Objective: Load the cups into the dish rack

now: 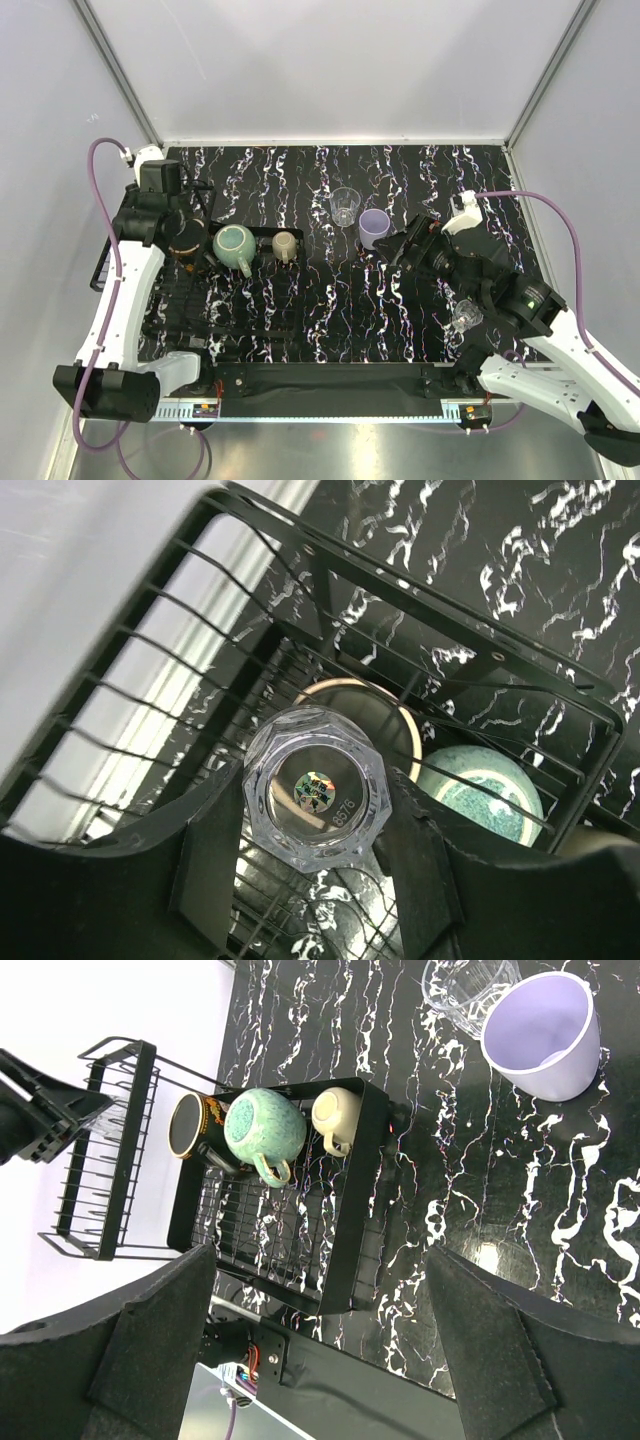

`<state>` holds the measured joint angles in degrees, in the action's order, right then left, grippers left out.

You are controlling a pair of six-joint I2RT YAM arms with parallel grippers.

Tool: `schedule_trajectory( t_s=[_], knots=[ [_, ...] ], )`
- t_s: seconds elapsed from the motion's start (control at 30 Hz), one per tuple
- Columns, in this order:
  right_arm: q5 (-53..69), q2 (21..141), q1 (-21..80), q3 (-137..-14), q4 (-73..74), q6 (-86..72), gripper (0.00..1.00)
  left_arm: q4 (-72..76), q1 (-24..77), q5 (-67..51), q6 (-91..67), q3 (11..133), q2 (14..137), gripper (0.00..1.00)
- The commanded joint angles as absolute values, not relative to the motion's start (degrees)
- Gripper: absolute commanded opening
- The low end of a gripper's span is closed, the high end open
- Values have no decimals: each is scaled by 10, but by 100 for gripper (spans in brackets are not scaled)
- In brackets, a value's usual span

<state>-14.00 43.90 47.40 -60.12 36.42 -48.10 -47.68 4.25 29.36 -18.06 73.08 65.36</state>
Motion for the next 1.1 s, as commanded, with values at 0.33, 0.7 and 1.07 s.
schedule_trajectory(
  t_s=[0.33,0.7,1.07],
  knots=[
    [-128,467,472,-608,352,-476,93,-418,33,270,-208,683,666,49],
    [-129,497,472,-615,352,-471,93,-426,33,278,-226,692,635,99],
    [-194,535,472,-620,395,-492,94,-469,77,194,-207,781,575,99]
  ],
)
